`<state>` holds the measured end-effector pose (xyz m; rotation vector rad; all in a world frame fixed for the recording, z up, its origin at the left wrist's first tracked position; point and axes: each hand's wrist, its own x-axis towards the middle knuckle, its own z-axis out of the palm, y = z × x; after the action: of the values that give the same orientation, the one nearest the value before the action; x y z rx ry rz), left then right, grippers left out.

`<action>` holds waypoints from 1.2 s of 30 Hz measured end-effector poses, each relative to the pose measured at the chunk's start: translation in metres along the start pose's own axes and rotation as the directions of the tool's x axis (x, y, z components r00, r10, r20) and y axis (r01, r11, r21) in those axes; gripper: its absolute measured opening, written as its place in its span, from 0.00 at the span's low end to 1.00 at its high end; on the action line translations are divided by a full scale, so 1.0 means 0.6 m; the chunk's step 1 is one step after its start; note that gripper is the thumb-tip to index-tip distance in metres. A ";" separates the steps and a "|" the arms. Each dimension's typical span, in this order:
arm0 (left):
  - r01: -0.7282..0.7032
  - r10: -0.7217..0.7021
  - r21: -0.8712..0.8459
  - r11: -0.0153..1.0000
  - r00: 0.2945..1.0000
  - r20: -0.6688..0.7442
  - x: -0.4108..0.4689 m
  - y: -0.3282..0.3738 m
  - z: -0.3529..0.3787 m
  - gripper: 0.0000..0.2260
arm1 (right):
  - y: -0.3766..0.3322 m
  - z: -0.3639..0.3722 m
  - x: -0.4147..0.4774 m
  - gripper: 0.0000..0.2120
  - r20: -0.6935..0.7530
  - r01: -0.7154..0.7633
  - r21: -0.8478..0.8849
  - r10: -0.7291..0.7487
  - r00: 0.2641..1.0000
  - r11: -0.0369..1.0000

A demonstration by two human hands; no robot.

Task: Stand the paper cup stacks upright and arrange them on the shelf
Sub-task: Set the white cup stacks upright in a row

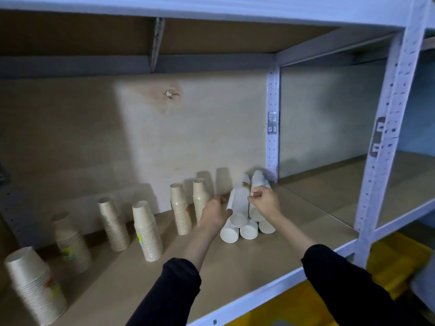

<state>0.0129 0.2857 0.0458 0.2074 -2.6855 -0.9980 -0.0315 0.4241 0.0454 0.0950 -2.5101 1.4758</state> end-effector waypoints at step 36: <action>0.143 -0.132 -0.050 0.988 0.976 0.173 0.216 0.059 0.106 0.22 | 0.098 -0.022 0.183 0.25 0.176 -0.469 0.396 0.436 0.882 0.789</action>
<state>-0.1308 0.3224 0.0486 0.3129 -2.8196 -1.1889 -0.1461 0.4708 0.0262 -0.4245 -2.3105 2.2402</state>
